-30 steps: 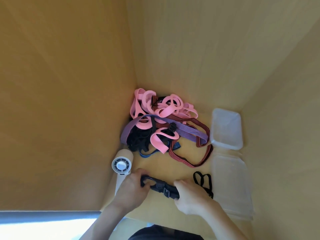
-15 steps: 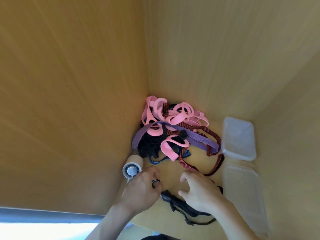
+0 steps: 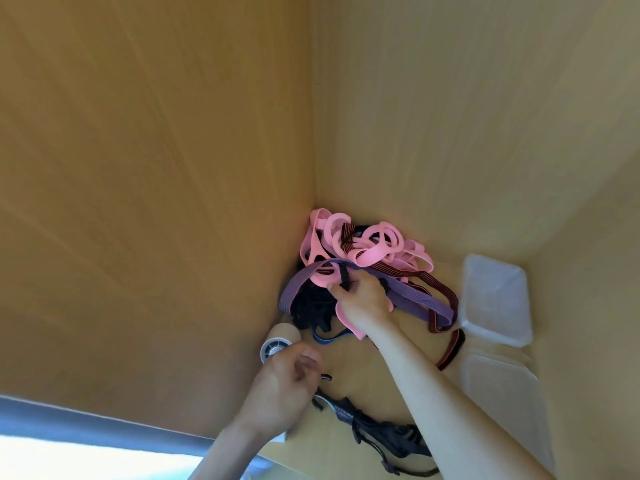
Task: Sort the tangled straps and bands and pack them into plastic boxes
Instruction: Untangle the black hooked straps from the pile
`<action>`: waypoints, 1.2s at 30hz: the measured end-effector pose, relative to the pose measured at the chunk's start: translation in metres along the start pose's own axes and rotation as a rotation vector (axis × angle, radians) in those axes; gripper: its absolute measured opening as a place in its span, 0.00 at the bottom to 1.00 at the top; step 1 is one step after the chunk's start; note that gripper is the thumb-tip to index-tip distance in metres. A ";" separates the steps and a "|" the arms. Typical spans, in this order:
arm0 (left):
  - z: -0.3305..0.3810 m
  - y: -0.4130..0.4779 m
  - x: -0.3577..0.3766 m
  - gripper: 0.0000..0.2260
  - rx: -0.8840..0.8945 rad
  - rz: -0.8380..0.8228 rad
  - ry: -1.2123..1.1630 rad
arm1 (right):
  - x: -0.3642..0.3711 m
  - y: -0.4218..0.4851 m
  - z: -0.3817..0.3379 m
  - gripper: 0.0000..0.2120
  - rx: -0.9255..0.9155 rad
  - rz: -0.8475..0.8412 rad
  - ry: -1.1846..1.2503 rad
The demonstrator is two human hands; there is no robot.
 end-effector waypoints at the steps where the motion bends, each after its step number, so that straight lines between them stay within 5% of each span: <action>1: -0.002 -0.001 -0.002 0.12 -0.014 0.005 -0.025 | 0.004 0.002 0.001 0.06 0.004 -0.021 0.001; 4: -0.007 -0.004 -0.011 0.09 -0.058 0.035 -0.094 | 0.006 0.008 0.004 0.10 0.016 -0.088 0.007; 9: -0.001 -0.002 -0.015 0.09 -0.064 0.057 -0.185 | -0.014 0.011 -0.017 0.06 0.119 -0.185 0.376; 36: 0.065 0.090 0.004 0.17 -0.022 0.165 -0.154 | -0.153 0.006 -0.137 0.04 -0.126 0.014 0.928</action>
Point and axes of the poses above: each hand's wrist, its own y-axis towards the middle knuckle, its own x-axis out of the palm, z = x × y, the point moved 10 cm from there along y, towards the middle knuckle, and after that the axes turned 12 degrees about z, right-handed, at the moved point
